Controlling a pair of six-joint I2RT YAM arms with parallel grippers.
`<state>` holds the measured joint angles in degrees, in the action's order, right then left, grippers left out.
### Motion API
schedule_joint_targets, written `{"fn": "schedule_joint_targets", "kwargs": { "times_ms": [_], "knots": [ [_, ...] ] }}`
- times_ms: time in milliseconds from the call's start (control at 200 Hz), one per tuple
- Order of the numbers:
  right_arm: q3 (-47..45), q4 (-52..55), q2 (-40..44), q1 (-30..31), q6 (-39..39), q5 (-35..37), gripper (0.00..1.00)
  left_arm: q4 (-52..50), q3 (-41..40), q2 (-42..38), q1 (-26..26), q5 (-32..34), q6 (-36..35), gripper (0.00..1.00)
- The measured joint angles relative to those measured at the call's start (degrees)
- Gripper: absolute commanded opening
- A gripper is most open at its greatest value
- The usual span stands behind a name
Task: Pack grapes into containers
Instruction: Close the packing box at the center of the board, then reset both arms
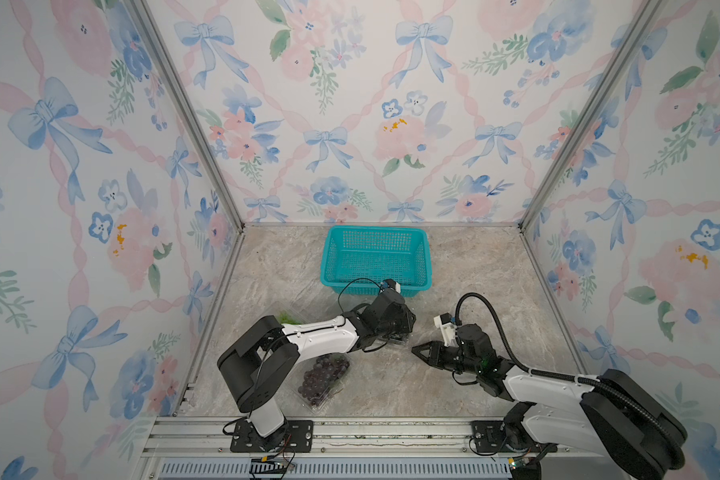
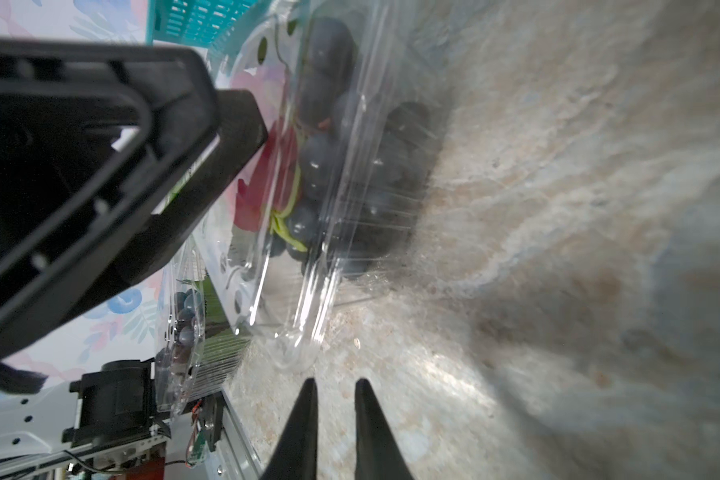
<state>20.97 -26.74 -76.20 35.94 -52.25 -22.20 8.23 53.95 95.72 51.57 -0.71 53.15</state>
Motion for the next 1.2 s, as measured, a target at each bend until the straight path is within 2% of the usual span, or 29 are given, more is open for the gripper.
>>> {"fn": "schedule_joint_targets", "kwargs": {
  "times_ms": [65, 120, 200, 265, 310, 340, 370, 520, 625, 690, 900, 1005, 1085, 1200],
  "knots": [
    [0.3, 4.1, 3.9, -0.5, 1.0, 0.4, 0.49, -0.3, 0.0, -0.7, 0.0, 0.6, 0.0, 0.35],
    [1.5, 9.6, 8.6, -1.0, 3.2, 1.2, 0.72, -1.0, 0.0, -1.9, 0.2, 1.5, -0.2, 0.38],
    [4.6, 18.3, 15.8, -2.3, 6.2, 3.1, 0.87, -1.9, 0.2, -4.9, 0.6, 4.3, -1.4, 0.45],
    [7.6, 24.3, 21.3, -5.1, 9.0, 4.2, 0.94, -2.6, 0.7, -8.3, 1.4, 7.8, -3.5, 0.61],
    [9.4, 27.9, 24.1, -8.2, 11.1, 4.3, 0.97, -2.8, 1.6, -10.4, 2.0, 10.4, -4.6, 0.95],
    [10.6, 30.3, 25.5, -10.9, 12.3, 4.6, 1.00, -2.8, 2.4, -11.7, 2.4, 12.2, -6.2, 0.98],
    [11.6, 32.7, 26.6, -13.5, 13.6, 4.7, 0.97, -3.0, 3.4, -12.7, 2.6, 14.1, -7.5, 0.98],
    [16.2, 43.6, 27.6, -23.1, 21.6, 7.1, 0.97, -3.7, 6.4, -17.1, 2.8, 28.0, -17.0, 0.98],
    [18.2, 47.1, 25.2, -27.4, 26.5, 8.7, 0.97, -4.5, 6.3, -19.0, 1.5, 37.4, -25.4, 0.98],
    [19.1, 47.4, 22.8, -30.2, 28.9, 10.0, 0.97, -4.8, 5.7, -19.6, -0.7, 40.7, -29.2, 0.98],
    [19.5, 43.0, 15.4, -35.0, 34.2, 18.4, 0.97, -4.4, -1.9, -23.3, -15.6, 40.6, -32.2, 0.98],
    [19.4, 38.8, 12.4, -35.6, 36.8, 23.6, 0.97, -1.8, -6.9, -25.6, -19.3, 40.7, -33.9, 0.98],
    [18.9, 35.2, 10.6, -36.4, 38.4, 27.1, 0.97, 1.6, -10.6, -27.2, -22.4, 38.1, -34.8, 0.98],
    [16.9, 28.9, 8.7, -37.1, 40.3, 30.7, 0.97, 10.0, -19.5, -30.8, -30.4, 32.3, -34.8, 0.98]
  ]
}}
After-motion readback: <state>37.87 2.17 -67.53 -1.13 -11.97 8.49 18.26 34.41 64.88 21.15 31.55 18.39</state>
